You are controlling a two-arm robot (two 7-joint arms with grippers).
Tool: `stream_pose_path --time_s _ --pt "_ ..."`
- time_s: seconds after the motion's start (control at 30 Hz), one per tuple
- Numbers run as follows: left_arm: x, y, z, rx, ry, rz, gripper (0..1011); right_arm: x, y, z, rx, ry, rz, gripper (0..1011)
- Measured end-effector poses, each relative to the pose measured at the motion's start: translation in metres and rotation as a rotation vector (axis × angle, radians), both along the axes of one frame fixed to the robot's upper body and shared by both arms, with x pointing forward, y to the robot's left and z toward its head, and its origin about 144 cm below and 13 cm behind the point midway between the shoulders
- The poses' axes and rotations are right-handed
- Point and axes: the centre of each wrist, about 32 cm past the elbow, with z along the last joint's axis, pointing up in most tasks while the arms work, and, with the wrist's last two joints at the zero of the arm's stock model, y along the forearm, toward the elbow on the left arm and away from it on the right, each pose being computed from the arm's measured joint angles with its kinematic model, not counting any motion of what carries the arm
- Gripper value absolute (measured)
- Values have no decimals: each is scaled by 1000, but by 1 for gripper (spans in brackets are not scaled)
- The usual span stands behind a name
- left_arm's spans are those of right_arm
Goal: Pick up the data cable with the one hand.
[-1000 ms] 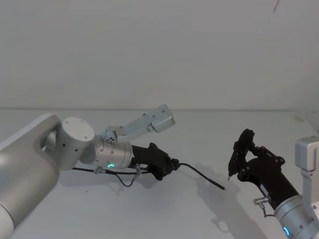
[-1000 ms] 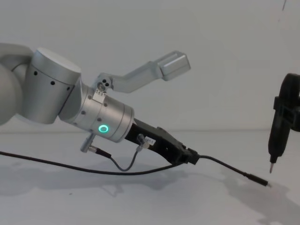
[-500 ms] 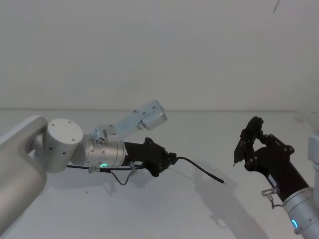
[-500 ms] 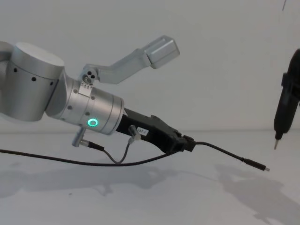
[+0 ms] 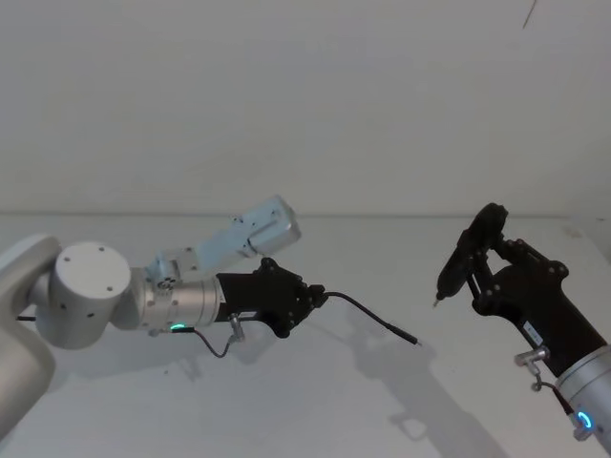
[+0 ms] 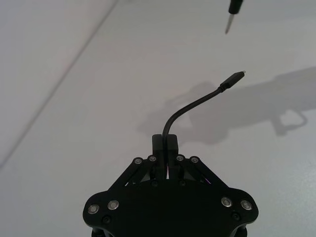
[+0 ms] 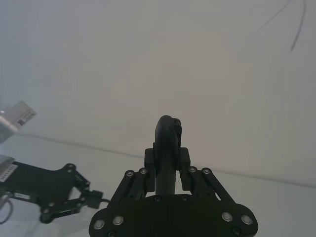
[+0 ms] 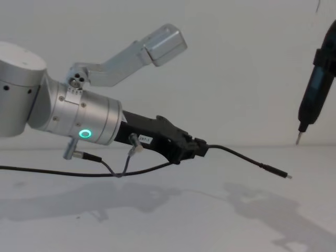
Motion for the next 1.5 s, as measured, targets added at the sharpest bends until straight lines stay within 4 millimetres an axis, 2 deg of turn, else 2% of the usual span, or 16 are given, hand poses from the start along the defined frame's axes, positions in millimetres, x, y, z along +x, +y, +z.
stream_pose_path --time_s 0.6,1.17,1.5 --pt "-22 16 3 -36 -105 43 48 2 -7 18 44 81 121 279" --pt "-28 19 4 -44 -128 53 48 18 -11 22 -2 66 74 279" --pt "-29 20 4 -45 -133 55 48 23 -15 23 -8 102 108 279"
